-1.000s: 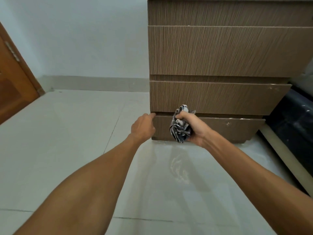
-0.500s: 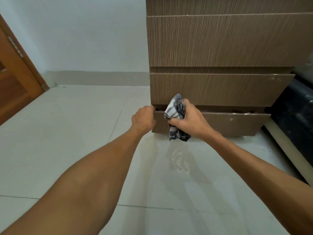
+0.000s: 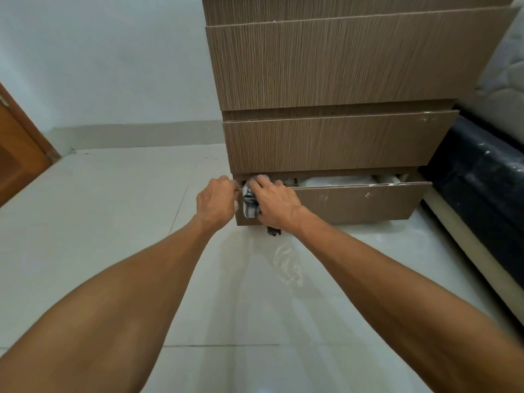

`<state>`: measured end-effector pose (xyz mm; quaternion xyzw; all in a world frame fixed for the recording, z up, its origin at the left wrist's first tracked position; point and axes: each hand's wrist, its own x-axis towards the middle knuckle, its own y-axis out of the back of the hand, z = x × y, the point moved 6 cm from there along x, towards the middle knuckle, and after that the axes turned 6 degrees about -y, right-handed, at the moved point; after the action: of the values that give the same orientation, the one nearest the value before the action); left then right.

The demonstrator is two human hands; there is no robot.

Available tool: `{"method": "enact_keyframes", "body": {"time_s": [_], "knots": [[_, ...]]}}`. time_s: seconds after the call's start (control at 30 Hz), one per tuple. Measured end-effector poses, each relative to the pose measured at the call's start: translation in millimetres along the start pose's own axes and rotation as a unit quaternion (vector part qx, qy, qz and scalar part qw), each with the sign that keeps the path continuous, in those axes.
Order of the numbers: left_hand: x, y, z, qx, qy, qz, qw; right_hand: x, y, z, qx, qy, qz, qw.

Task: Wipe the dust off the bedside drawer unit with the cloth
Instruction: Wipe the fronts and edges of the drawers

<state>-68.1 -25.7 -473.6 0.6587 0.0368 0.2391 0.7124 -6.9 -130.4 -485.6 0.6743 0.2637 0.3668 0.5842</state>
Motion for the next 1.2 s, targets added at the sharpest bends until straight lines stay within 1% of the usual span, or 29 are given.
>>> {"method": "enact_keyframes", "body": {"time_s": [0.1,0.3,0.67,0.87,0.97,1.07,1.13,1.17,1.2], "knots": [[2.5,-3.8,13.0,0.024,-0.034,0.010,0.999,-12.1,3.1,28.1,-0.001,-0.022,-0.005,1.000],[8.9,-10.4,37.8,0.028,-0.063,0.033,0.997,-46.3,8.7,105.8,-0.009,-0.081,-0.006,0.997],[8.6,-10.4,43.0,0.039,-0.048,0.028,0.998,-108.7,20.3,256.5,-0.053,-0.209,0.016,0.976],[2.5,-7.0,37.4,0.030,-0.014,0.034,0.999,-125.0,27.6,300.7,-0.050,-0.293,0.015,0.955],[0.6,-6.9,31.1,0.027,-0.001,0.040,0.999,-135.4,24.2,313.9,-0.002,-0.377,0.022,0.926],[0.0,-9.4,27.9,-0.001,0.011,0.050,0.999,-147.8,13.9,314.3,0.100,-0.463,0.022,0.881],[0.3,-11.3,28.0,-0.024,0.022,0.054,0.998,-155.9,9.2,309.9,0.165,-0.521,0.011,0.838],[0.6,-11.7,27.7,-0.035,0.028,0.056,0.997,-159.5,7.5,307.2,0.205,-0.548,0.018,0.811],[1.5,-12.3,28.0,-0.047,0.034,0.057,0.997,-163.0,3.8,308.3,0.258,-0.574,0.037,0.777]]}}
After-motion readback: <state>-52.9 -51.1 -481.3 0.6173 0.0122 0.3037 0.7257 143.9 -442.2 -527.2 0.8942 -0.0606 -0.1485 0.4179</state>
